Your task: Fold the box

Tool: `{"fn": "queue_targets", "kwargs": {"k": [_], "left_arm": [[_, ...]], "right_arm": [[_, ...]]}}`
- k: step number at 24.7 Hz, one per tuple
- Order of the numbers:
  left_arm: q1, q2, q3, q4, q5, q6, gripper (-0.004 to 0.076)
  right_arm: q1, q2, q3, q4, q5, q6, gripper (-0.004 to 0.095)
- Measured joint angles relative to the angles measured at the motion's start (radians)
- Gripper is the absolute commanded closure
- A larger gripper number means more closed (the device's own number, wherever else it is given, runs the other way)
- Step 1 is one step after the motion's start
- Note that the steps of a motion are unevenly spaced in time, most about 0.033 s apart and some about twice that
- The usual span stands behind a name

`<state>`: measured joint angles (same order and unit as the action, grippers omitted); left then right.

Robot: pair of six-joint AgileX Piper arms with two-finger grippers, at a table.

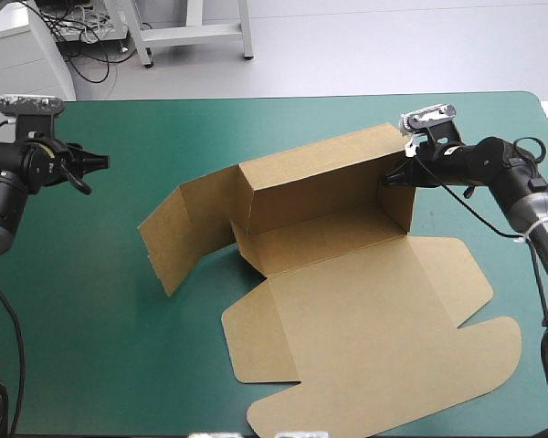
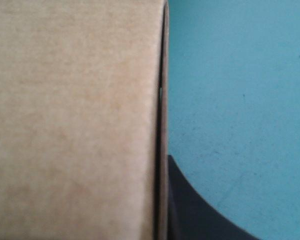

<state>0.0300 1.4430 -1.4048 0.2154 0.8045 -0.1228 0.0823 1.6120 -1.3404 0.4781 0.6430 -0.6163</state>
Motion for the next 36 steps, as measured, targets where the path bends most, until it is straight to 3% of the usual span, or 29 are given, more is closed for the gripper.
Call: {"fn": "queue_targets", "kwargs": {"k": [13, 22, 27, 36], "left_arm": [[0.102, 0.0, 0.136, -0.147, -0.025, 0.029, 0.0398], [0.102, 0.002, 0.136, -0.15, -0.026, 0.048, 0.0398], [0.102, 0.015, 0.136, -0.15, -0.017, 0.083, 0.0398], [0.102, 0.015, 0.136, -0.15, -0.005, 0.13, 0.0398]], "right_arm": [[0.0, 0.0, -0.019, -0.071, 0.079, 0.13, 0.093], [0.001, 0.0, -0.199, -0.217, 0.3, 0.282, 0.093], [0.002, 0.098, -0.387, -0.33, 0.56, 0.361, 0.0929], [0.002, 0.262, -0.488, -0.315, 0.583, 0.406, 0.0929]]}}
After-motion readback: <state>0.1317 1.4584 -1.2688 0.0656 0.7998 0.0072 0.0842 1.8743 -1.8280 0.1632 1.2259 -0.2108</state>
